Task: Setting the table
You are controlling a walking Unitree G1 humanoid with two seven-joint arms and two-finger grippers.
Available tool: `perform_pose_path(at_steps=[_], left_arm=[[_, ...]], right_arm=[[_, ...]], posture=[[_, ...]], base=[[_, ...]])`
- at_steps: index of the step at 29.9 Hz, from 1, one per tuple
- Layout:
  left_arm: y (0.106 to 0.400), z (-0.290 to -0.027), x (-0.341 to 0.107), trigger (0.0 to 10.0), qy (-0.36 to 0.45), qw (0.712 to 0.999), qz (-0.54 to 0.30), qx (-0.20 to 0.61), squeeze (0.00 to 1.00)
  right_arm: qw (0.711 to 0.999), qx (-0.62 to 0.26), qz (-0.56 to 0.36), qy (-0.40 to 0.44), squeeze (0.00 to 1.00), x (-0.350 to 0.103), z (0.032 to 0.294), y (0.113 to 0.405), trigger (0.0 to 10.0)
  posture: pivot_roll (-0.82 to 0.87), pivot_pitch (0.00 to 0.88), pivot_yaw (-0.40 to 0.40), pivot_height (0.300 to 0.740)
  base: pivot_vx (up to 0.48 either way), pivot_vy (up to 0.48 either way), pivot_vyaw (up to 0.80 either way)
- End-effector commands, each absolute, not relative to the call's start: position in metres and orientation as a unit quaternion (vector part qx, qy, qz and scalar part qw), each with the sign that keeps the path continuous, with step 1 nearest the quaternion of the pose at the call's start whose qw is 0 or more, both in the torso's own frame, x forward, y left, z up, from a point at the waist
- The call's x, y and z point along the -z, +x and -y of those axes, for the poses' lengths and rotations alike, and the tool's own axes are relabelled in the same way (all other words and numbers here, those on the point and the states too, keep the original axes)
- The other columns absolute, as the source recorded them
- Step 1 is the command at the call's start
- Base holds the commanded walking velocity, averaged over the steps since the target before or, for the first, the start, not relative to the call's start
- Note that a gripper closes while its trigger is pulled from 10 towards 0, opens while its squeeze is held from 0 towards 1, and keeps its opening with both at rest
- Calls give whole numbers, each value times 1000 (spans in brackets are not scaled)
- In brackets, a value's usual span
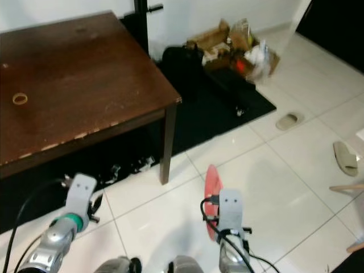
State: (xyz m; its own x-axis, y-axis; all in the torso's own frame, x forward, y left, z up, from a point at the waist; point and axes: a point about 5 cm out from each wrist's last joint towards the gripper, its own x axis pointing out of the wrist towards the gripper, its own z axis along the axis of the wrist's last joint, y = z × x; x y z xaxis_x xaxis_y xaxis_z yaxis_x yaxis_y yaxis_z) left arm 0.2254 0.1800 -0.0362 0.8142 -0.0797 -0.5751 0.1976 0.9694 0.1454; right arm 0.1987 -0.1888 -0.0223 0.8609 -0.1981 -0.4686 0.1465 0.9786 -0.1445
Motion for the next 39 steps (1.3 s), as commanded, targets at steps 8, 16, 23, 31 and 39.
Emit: perform_pose_path(at_steps=[8,16,23,31,39], left_arm=[[236,-174,29,10000,103,957,-256,91,0],[252,-167,19,10000,102,963,-224,105,0],[251,-169,22,10000,105,963,-227,104,0],[250,-170,24,10000,107,962,-230,102,0],[250,-170,25,10000,107,962,-230,103,0]], right_arm=[[973,77,-208,-64,0,19,186,206,10000],[977,84,-190,-56,0,17,187,211,10000],[975,92,-195,-50,0,22,188,208,10000],[975,91,-196,-52,0,24,189,208,10000],[976,88,-189,-56,0,23,188,210,10000]], posture=[[-116,0,34,740],[-123,0,42,740],[-122,0,42,740],[-121,0,40,740],[-120,0,39,740]], base=[[0,0,0],[0,0,0],[0,0,0],[0,0,0],[0,0,0]])
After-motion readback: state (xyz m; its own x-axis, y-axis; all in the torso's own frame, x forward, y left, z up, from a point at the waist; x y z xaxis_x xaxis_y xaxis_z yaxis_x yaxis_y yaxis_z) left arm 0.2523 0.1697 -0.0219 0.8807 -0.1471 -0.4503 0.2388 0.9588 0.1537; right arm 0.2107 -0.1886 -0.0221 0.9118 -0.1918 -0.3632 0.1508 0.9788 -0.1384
